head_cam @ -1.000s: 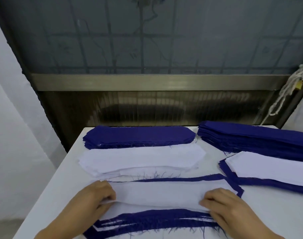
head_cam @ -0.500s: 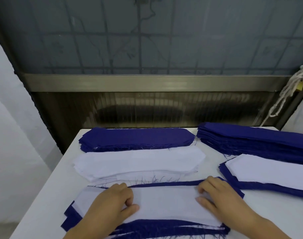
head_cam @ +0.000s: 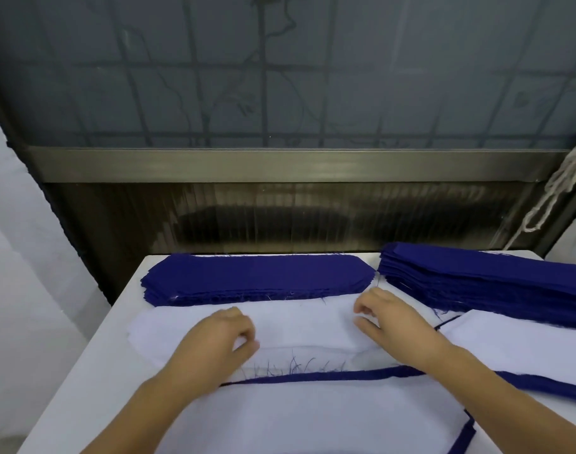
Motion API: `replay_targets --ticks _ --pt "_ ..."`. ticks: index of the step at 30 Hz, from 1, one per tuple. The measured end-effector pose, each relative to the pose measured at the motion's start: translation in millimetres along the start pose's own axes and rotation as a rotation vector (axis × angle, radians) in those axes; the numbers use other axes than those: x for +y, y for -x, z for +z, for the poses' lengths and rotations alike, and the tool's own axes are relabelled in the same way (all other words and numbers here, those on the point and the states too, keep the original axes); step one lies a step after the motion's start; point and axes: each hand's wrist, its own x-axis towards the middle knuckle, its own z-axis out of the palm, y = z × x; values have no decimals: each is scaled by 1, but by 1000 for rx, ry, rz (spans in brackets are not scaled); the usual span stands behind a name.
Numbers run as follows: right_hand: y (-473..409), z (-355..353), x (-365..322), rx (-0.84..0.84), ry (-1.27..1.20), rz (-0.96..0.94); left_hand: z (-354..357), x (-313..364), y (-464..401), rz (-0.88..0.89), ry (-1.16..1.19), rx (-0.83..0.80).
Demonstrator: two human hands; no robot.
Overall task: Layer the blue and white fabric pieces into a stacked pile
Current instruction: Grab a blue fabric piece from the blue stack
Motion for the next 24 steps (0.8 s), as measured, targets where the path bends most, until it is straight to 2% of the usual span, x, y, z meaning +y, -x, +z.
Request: replay_targets --ticks 6,12,24 --pt "-78 20 -9 78 -70 71 15 13 -79 11 71 174" --pt "-101 37 4 7 -39 153 27 5 -111 -69 137 38" --pt "-123 26 12 -125 -281 195 27 8 -131 -83 78 17"
